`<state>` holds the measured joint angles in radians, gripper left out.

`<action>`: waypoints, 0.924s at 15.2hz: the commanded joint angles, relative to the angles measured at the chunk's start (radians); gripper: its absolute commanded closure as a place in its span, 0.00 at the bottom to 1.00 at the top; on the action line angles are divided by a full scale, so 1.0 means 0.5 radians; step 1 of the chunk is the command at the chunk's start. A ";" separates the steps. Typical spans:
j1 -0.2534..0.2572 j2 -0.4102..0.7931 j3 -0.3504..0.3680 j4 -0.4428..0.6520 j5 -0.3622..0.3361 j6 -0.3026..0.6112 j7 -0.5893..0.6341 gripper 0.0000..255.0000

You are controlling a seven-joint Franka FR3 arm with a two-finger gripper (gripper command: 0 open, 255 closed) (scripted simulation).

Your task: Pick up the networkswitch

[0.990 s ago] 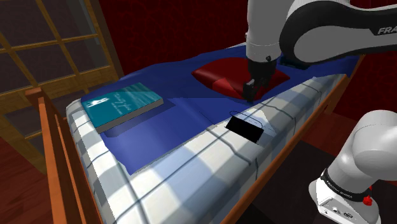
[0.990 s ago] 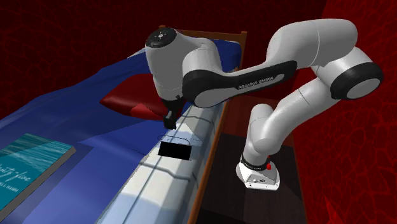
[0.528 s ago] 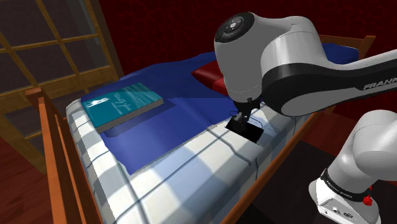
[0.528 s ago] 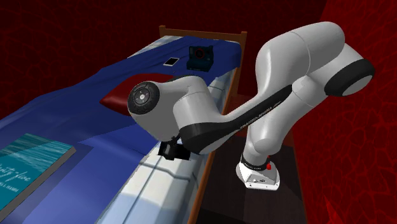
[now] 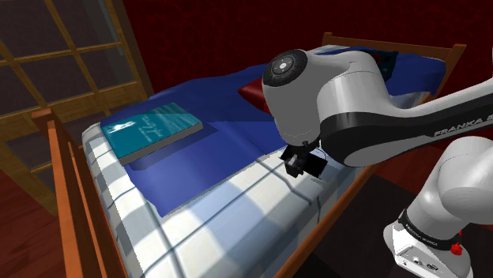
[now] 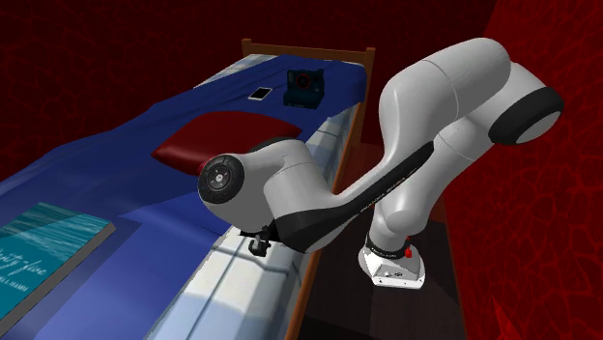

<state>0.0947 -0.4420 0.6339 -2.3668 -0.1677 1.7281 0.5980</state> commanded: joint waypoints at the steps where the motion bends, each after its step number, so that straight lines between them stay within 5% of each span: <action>1: -0.001 0.005 0.003 -0.019 -0.002 0.023 0.008 0.00; 2: 0.000 0.004 0.003 -0.018 -0.001 0.020 0.007 1.00; 14: 0.001 -0.020 -0.015 0.041 0.002 -0.053 -0.027 1.00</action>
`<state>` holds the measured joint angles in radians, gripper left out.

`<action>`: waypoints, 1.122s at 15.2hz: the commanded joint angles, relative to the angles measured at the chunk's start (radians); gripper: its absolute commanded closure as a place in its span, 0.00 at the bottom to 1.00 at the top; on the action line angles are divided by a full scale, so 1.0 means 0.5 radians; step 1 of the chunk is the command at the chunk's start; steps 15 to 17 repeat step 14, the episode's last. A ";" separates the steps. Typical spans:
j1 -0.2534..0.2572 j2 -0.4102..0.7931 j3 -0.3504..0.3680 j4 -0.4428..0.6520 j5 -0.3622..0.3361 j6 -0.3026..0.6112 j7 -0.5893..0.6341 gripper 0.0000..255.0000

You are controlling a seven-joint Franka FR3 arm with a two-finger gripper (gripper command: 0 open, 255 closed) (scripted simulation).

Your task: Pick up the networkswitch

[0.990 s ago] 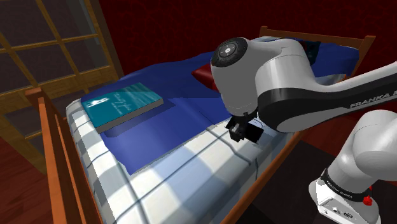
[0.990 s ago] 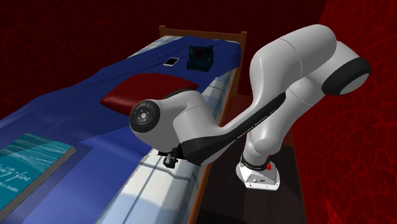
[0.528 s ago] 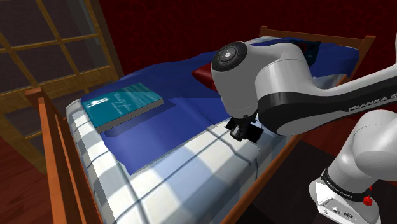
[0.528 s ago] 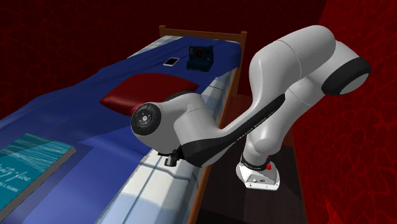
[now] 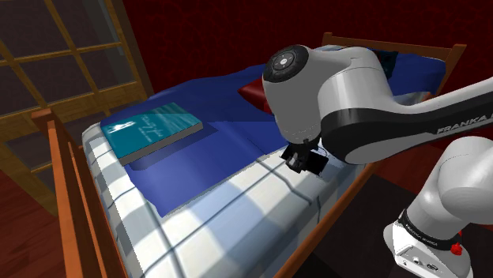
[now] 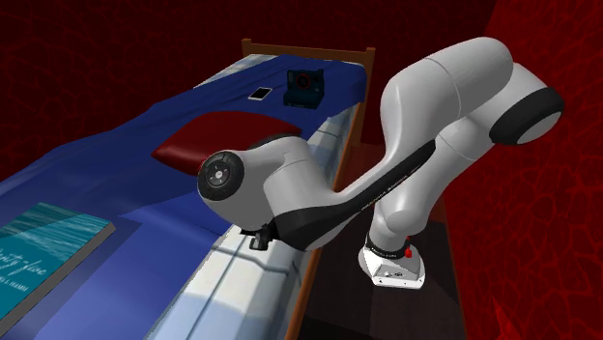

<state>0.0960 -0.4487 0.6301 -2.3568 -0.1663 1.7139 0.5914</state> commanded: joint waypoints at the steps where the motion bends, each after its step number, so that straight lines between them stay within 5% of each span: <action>1: -0.001 -0.014 -0.013 0.041 0.000 -0.050 -0.025 1.00; 17: -0.010 -0.061 -0.062 0.296 -0.008 -0.326 -0.137 1.00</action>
